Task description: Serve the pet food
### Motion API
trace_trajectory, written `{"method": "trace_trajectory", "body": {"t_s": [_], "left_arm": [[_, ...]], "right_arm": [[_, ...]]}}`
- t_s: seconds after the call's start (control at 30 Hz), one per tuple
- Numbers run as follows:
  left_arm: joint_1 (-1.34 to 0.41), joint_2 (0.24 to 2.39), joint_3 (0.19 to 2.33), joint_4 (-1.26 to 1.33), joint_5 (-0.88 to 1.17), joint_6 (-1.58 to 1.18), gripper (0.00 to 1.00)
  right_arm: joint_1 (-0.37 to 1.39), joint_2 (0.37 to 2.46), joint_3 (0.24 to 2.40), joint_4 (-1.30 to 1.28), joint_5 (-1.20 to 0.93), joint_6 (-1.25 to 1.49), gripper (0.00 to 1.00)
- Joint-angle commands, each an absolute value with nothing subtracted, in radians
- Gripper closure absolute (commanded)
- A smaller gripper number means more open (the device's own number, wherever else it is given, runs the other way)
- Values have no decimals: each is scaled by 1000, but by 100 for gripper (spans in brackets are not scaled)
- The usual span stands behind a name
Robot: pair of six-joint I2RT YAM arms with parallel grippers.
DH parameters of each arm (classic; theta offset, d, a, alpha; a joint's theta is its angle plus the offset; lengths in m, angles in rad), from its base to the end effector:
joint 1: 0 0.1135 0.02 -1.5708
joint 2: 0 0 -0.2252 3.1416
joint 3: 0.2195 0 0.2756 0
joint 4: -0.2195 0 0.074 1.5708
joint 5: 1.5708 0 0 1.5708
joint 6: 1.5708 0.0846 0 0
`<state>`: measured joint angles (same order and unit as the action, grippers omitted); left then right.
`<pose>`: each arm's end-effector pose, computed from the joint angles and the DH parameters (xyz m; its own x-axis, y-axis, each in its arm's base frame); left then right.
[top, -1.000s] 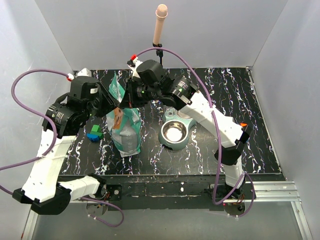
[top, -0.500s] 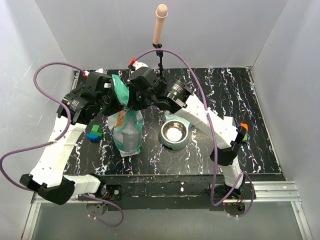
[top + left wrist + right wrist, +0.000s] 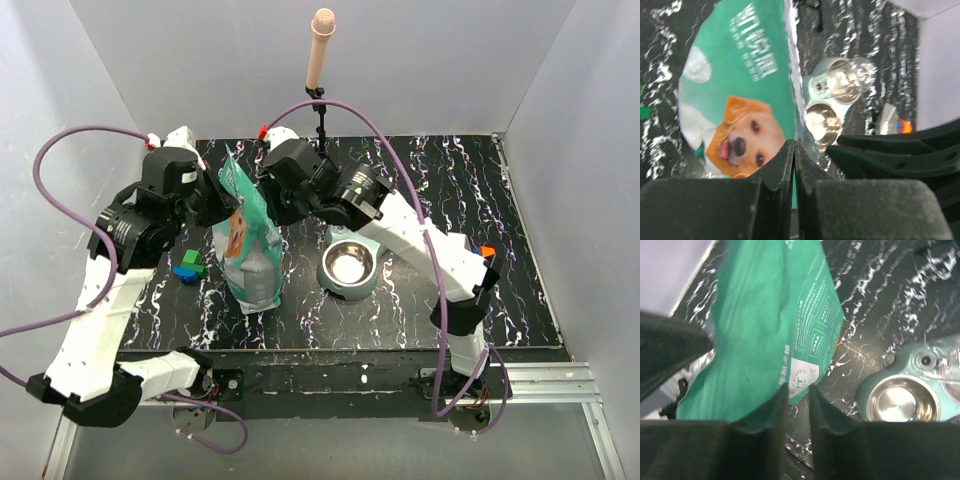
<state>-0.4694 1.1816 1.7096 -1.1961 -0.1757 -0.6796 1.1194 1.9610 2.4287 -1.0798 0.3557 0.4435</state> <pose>0.2387 -0.1045 0.4118 -0.6328 -0.3729 -0.6787 -0.0960 0.9074 -0.4091 0.2203 0.3868 0.4085 -0.5350 -0.1815 -0.8251 -0.5420 0.8229 0.1705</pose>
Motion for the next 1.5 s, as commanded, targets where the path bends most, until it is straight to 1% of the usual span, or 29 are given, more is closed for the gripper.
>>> {"method": "trace_trajectory", "body": {"t_s": [0.0, 0.03, 0.2, 0.47, 0.63, 0.73, 0.9, 0.97, 1.07, 1.17, 1.27, 1.47], "left_arm": [[-466, 1109, 1672, -1009, -117, -664, 100], [-466, 1108, 1667, -1006, -115, -666, 100], [-466, 1117, 1660, -1009, -100, -675, 100], [-466, 1117, 1663, -1022, -92, -683, 100], [-466, 1109, 1655, -1023, -89, -689, 100], [-466, 1108, 1657, -1020, -89, -690, 100], [-466, 1112, 1658, -1016, -87, -693, 100], [-466, 1118, 1666, -1020, -89, -695, 100], [-466, 1124, 1672, -1023, -90, -695, 100], [-466, 1132, 1677, -1029, -87, -699, 100], [-466, 1135, 1677, -1023, -81, -703, 100], [-466, 1146, 1678, -1014, -63, -716, 100]], "right_arm": [[1083, 1833, 2396, -910, 118, 463, 60], [1068, 1829, 2399, -907, 83, 488, 59], [1048, 1830, 2410, -902, 51, 541, 57], [1057, 1887, 2447, -853, 8, 607, 60], [1071, 1911, 2476, -859, 8, 601, 60], [1072, 1928, 2493, -890, 11, 604, 62], [1077, 1947, 2499, -922, 8, 607, 73], [1083, 1957, 2513, -963, 17, 603, 76], [1089, 1951, 2507, -989, 12, 594, 76], [1098, 1947, 2499, -999, 14, 592, 70], [1104, 1957, 2506, -1023, 18, 597, 68], [1108, 2014, 2566, -1092, 12, 623, 70]]}}
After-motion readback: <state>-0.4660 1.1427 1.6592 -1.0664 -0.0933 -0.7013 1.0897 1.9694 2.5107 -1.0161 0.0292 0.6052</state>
